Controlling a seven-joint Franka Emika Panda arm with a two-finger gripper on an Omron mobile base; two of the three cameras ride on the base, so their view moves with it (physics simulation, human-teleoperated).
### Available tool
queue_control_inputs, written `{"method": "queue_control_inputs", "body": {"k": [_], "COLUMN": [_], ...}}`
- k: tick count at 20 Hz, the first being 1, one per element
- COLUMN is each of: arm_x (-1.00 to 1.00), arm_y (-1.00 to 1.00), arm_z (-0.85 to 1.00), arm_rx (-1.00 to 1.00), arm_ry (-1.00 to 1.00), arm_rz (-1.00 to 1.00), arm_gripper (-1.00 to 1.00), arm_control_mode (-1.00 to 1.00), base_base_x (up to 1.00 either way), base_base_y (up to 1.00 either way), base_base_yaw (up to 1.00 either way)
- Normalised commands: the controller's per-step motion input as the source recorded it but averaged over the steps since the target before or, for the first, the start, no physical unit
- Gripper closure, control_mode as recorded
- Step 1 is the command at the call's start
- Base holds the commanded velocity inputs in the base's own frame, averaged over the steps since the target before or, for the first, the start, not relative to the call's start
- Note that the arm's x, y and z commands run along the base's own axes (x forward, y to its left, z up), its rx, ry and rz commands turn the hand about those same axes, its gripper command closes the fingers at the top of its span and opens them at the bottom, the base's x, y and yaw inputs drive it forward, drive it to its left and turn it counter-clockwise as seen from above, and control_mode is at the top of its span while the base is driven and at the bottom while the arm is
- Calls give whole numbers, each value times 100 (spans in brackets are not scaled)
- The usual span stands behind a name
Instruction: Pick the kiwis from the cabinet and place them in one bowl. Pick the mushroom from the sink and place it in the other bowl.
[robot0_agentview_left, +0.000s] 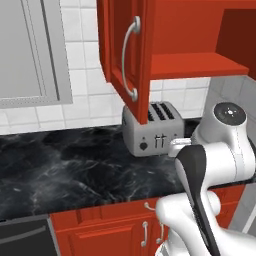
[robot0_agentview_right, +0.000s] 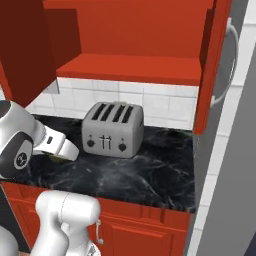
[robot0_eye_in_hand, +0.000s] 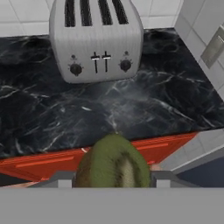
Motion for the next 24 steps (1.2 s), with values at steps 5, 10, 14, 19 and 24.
{"method": "queue_control_inputs", "body": {"k": [5,10,14,19,24], "arm_x": [0,0,0,0,0], "arm_y": [0,0,0,0,0], "arm_z": [0,0,0,0,0], "arm_rx": [0,0,0,0,0], "arm_ry": [0,0,0,0,0], "arm_rz": [0,0,0,0,0], "arm_gripper": [100,100,100,100,100], "arm_control_mode": [100,100,100,100,100], "base_base_x": [0,-6,0,0,0], "base_base_y": [58,57,66,73,79], "base_base_yaw": [0,-4,-6,-5,-1]}}
